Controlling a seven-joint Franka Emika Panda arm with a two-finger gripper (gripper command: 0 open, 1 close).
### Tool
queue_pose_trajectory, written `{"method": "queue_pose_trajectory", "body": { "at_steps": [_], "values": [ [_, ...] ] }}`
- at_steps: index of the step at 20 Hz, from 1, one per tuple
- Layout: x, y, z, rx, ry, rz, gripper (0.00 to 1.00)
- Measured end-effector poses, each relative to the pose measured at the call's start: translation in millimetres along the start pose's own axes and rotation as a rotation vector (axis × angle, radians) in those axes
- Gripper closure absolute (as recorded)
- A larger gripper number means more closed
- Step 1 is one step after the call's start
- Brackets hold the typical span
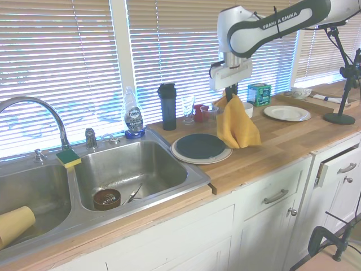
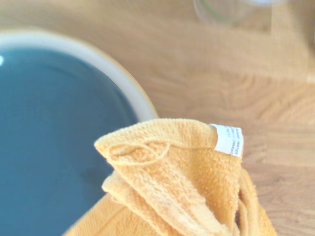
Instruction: Wipe the blue plate in clockwise motion
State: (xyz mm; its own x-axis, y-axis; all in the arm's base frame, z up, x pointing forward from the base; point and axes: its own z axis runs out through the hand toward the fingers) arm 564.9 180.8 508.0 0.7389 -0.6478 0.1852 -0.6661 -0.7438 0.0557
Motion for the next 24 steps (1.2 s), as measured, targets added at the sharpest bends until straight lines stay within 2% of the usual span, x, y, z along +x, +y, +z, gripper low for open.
{"method": "queue_pose_trajectory", "body": {
  "at_steps": [6,9,17,24],
  "values": [
    [-9.5,-22.6,-86.2,0.059,0.016,-0.018,1.0],
    [-21.0,-50.2,-100.0,0.073,0.009,-0.046,1.0],
    [-44.4,-139.8,-63.1,0.069,-0.017,-0.115,1.0],
    [-22.9,-167.4,-18.2,0.112,-0.081,-0.147,1.0]
  ]
}}
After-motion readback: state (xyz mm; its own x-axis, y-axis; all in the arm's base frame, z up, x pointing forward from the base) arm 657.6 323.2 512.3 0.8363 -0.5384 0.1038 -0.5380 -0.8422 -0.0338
